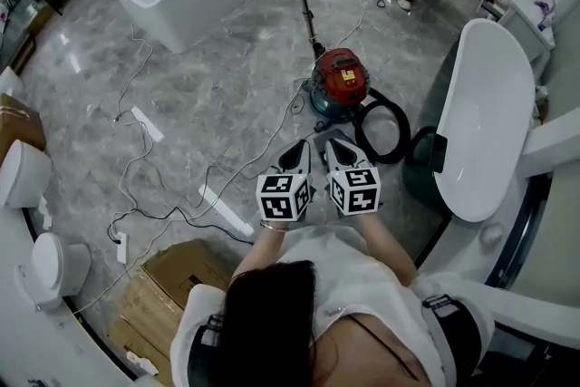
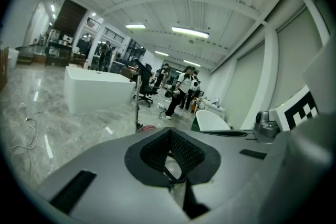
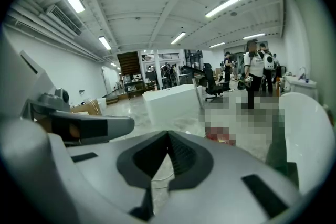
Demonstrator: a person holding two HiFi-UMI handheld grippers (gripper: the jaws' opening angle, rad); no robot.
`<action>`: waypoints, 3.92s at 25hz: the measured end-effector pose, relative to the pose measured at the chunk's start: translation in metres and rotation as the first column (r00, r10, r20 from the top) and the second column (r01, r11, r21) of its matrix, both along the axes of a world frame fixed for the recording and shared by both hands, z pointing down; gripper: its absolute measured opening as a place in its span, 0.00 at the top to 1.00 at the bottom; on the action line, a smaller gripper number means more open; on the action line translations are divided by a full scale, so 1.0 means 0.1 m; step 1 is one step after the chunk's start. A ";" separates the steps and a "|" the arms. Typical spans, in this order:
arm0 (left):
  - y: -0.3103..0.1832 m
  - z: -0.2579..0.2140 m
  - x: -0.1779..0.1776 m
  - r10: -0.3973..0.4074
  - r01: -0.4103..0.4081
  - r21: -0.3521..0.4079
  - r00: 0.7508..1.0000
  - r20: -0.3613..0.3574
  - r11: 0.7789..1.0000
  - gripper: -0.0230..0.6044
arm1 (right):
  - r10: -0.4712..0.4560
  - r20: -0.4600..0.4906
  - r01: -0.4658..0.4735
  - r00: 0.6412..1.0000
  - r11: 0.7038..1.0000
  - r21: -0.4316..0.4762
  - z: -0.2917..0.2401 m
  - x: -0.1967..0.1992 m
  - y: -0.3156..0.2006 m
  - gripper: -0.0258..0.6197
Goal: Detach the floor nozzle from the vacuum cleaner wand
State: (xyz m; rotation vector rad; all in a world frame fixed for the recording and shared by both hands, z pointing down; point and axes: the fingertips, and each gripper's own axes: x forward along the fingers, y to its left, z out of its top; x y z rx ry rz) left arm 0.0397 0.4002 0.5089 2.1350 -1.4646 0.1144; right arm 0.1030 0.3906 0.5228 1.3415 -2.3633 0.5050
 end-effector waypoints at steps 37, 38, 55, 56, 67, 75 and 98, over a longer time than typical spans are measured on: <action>-0.41 0.10 -0.55 -0.037 0.037 -0.015 0.999 -0.009 0.999 0.96 | 0.020 0.014 -0.020 1.000 1.000 -0.007 0.10 -0.39 -0.42 0.94; -0.44 0.11 -0.55 -0.040 0.040 -0.016 0.999 -0.007 0.999 0.96 | 0.024 0.014 -0.024 1.000 1.000 -0.008 0.10 -0.37 -0.46 0.94; -1.06 0.14 -0.48 -0.079 0.079 -0.014 0.997 0.020 0.997 0.96 | 0.009 0.005 -0.009 1.000 1.000 -0.026 0.21 -0.22 -1.15 0.94; -1.11 0.15 -0.47 -0.080 0.080 -0.016 0.997 0.023 0.997 0.96 | 0.005 0.004 -0.005 1.000 1.000 -0.026 0.22 -0.22 -1.20 0.94; -1.66 0.23 -0.31 -0.080 0.084 -0.047 0.994 0.080 0.995 0.96 | -0.002 0.013 0.003 1.000 0.999 -0.043 0.32 -0.03 -1.74 0.94; -2.07 0.24 -0.10 -0.091 0.094 -0.054 0.994 0.064 0.994 0.96 | -0.028 -0.005 0.028 1.000 0.999 -0.022 0.35 0.15 -2.16 0.94; -2.42 0.14 0.12 -0.135 0.135 0.002 0.991 0.000 0.991 0.96 | -0.111 -0.095 0.120 0.989 0.988 0.097 0.26 0.23 -2.59 0.94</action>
